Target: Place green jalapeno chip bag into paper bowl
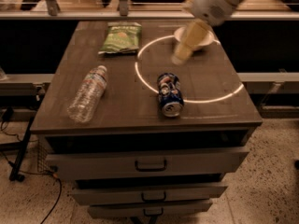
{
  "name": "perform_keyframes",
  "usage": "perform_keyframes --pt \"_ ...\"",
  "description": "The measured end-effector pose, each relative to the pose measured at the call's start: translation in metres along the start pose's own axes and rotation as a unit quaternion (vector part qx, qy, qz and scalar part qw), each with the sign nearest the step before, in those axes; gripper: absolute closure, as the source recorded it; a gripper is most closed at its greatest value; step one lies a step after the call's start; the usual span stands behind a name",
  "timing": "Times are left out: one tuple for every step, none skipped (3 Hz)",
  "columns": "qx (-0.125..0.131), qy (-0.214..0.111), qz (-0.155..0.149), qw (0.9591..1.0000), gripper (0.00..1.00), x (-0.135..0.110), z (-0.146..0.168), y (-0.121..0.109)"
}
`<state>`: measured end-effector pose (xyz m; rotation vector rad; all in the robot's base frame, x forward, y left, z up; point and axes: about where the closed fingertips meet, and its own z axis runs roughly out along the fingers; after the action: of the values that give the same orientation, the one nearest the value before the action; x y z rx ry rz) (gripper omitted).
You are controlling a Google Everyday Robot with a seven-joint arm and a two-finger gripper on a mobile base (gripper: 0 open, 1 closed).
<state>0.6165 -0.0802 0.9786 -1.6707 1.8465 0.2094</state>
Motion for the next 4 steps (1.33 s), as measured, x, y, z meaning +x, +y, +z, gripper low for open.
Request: perform_keyframes --pt "-0.003 -0.057 0.000 0.9984 0.00 -0.056 0.033 -0.025" --pt "-0.003 -0.057 0.000 0.9984 0.00 -0.056 0.033 -0.025" --pt "0.008 -0.071 0.039 0.9967 0.00 -0.060 0.065 -0.039" --pt "0.036 -0.100 0.121 0.9870 0.00 -0.065 0.143 -0.087"
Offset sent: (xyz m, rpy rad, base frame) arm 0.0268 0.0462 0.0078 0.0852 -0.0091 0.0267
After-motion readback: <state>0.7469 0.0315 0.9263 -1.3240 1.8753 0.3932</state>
